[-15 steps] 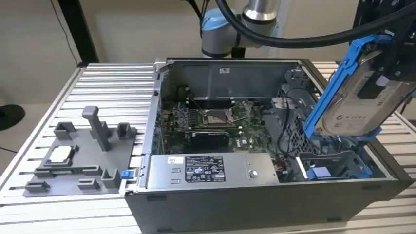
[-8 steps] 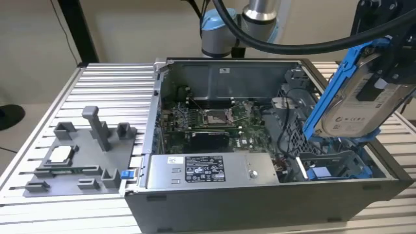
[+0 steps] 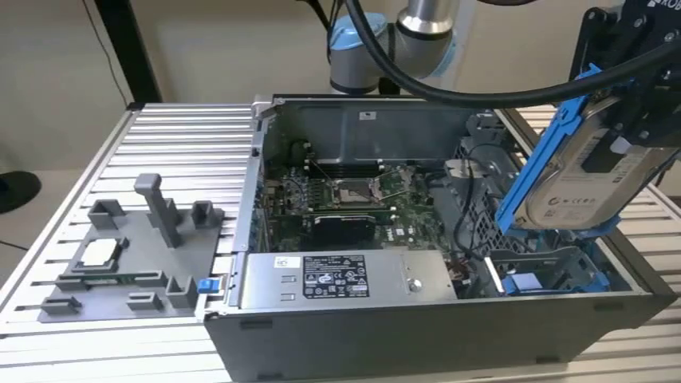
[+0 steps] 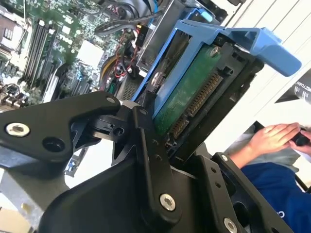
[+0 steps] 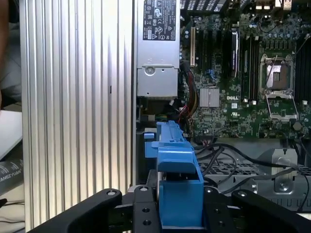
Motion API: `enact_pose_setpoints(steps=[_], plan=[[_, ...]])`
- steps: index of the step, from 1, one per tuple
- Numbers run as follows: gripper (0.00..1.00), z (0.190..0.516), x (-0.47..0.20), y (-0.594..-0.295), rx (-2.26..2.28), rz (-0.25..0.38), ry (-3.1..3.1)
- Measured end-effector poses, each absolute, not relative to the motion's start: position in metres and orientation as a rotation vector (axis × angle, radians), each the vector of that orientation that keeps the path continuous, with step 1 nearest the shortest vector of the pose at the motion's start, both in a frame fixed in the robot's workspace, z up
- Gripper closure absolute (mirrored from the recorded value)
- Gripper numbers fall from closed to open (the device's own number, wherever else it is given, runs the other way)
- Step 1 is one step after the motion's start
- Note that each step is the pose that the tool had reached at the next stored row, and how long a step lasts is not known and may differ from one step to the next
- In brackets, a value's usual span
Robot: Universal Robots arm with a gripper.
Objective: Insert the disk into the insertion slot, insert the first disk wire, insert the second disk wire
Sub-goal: 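Insert the disk into the insertion slot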
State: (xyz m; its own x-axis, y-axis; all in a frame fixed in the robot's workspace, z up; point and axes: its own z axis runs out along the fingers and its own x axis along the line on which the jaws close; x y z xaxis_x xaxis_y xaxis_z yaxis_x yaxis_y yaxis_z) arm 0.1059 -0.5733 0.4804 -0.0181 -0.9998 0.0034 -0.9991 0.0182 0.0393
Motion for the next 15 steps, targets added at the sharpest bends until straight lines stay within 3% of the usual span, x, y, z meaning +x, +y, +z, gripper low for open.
enact_pose_setpoints(steps=[15], plan=[[1.0,0.468,0.111,-0.575,2.18,-0.04,-2.22]])
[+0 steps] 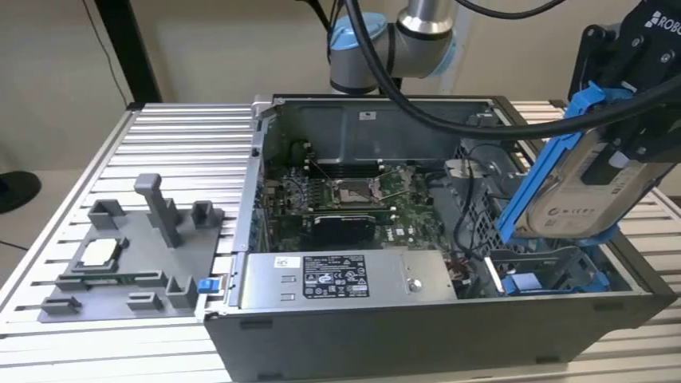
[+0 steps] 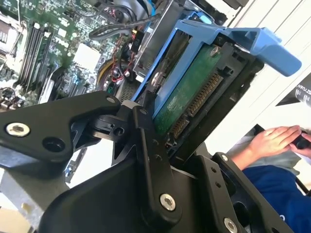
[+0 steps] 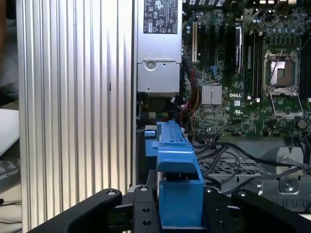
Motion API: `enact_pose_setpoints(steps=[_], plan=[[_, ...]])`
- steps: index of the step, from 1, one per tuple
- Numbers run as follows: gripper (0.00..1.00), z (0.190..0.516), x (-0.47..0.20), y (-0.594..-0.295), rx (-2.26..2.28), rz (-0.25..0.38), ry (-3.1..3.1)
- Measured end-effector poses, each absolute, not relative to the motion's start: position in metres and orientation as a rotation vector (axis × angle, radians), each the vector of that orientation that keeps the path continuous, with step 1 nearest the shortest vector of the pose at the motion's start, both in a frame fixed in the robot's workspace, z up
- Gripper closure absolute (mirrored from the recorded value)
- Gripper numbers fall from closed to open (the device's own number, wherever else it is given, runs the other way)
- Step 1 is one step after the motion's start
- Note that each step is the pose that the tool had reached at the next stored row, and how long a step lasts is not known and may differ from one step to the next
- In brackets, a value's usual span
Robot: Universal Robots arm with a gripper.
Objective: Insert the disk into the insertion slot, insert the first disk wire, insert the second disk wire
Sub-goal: 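Insert the disk into the insertion slot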
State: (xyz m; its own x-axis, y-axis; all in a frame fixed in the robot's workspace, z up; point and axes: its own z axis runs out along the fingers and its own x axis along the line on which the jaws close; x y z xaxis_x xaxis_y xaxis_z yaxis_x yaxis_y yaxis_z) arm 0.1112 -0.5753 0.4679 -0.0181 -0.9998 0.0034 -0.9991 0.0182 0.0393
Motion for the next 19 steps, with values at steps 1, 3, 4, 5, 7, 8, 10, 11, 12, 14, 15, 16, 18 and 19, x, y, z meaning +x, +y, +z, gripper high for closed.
enact_pose_setpoints(steps=[1,3,4,5,7,8,10,11,12,14,15,16,18,19], plan=[[1.0,0.467,0.112,-0.575,2.18,-0.04,-2.22],[1.0,0.465,0.112,-0.576,2.18,-0.04,-2.22],[1.0,0.464,0.112,-0.576,2.18,-0.04,-2.22],[1.0,0.463,0.113,-0.576,2.18,-0.04,-2.22],[1.0,0.462,0.113,-0.576,2.18,-0.04,-2.22],[1.0,0.461,0.113,-0.576,2.18,-0.04,-2.22],[1.0,0.459,0.114,-0.576,2.18,-0.04,-2.22],[1.0,0.459,0.114,-0.576,2.18,-0.04,-2.22],[1.0,0.458,0.114,-0.577,2.18,-0.04,-2.22],[1.0,0.457,0.115,-0.577,2.18,-0.04,-2.22],[1.0,0.456,0.115,-0.577,2.18,-0.04,-2.22],[1.0,0.456,0.115,-0.577,2.18,-0.04,-2.22],[1.0,0.456,0.115,-0.577,2.18,-0.04,-2.22],[1.0,0.456,0.115,-0.577,2.18,-0.04,-2.22]])
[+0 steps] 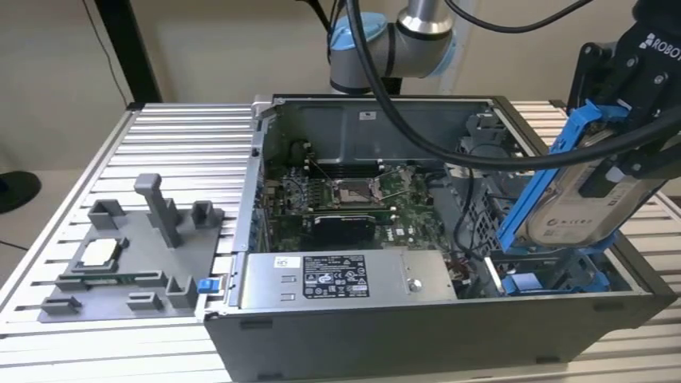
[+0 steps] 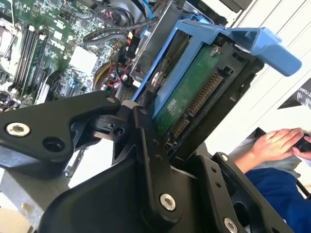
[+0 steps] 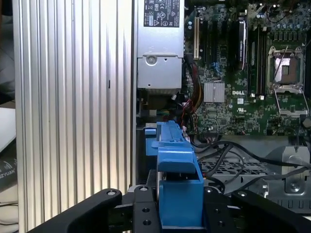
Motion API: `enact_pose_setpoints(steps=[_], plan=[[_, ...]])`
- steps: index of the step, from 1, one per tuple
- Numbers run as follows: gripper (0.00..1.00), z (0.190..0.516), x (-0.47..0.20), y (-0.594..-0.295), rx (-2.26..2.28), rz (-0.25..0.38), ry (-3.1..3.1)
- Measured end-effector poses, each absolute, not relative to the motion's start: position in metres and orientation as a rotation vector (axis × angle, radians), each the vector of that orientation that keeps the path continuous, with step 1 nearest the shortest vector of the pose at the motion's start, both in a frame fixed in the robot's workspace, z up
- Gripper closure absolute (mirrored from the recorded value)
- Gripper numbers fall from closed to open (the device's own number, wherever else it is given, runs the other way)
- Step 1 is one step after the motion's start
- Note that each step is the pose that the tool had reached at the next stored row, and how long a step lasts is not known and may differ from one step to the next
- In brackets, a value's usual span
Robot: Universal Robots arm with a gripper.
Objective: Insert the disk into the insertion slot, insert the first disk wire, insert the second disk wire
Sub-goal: 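Insert the disk into the insertion slot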
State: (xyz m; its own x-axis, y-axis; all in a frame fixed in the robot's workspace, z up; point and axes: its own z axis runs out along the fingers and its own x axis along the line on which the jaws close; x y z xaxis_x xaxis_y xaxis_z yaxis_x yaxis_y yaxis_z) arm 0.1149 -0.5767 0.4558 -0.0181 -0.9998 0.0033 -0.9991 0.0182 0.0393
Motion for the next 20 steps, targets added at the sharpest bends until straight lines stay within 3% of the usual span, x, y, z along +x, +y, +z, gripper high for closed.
enact_pose_setpoints(steps=[20], plan=[[1.0,0.441,0.115,-0.577,2.177,-0.044,-2.219]])
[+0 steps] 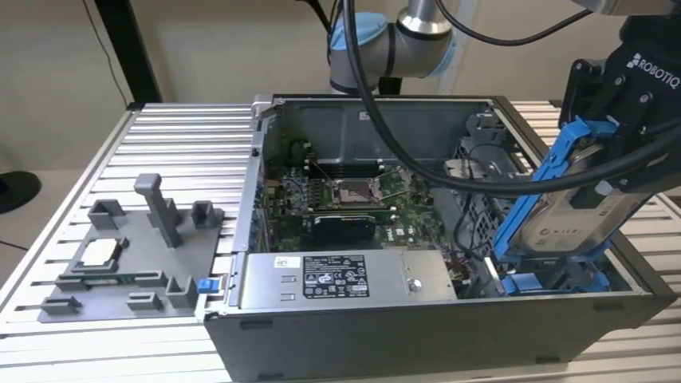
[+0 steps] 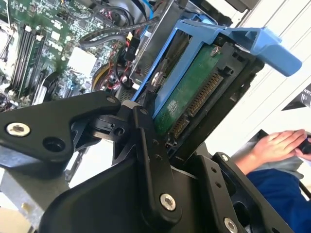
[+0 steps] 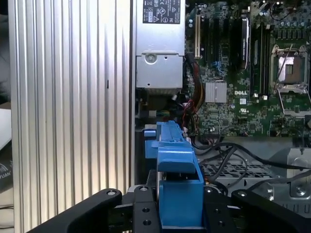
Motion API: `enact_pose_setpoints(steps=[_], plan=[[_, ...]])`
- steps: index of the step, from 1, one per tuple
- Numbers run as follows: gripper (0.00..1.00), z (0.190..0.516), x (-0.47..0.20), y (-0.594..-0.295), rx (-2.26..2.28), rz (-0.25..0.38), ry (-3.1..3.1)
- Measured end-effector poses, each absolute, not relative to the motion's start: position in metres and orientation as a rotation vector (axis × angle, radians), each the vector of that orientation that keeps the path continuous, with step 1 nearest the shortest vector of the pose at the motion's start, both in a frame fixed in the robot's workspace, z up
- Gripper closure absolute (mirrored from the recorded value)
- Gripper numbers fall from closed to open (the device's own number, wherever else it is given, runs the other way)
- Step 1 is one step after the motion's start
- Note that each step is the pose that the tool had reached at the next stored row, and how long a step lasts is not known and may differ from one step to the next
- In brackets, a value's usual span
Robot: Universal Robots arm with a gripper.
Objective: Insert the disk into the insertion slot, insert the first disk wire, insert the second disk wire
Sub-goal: 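Insert the disk into the insertion slot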
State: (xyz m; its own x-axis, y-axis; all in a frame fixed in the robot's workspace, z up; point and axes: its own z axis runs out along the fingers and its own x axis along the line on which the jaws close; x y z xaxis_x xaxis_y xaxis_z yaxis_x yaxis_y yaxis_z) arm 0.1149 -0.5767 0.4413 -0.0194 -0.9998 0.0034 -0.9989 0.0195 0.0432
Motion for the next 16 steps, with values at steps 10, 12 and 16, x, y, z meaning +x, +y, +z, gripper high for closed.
enact_pose_setpoints(steps=[10,12,16], plan=[[1.0,0.432,0.115,-0.577,2.175,-0.049,-2.22],[1.0,0.43,0.116,-0.577,2.175,-0.049,-2.22],[1.0,0.428,0.121,-0.577,2.176,-0.048,-2.221]])
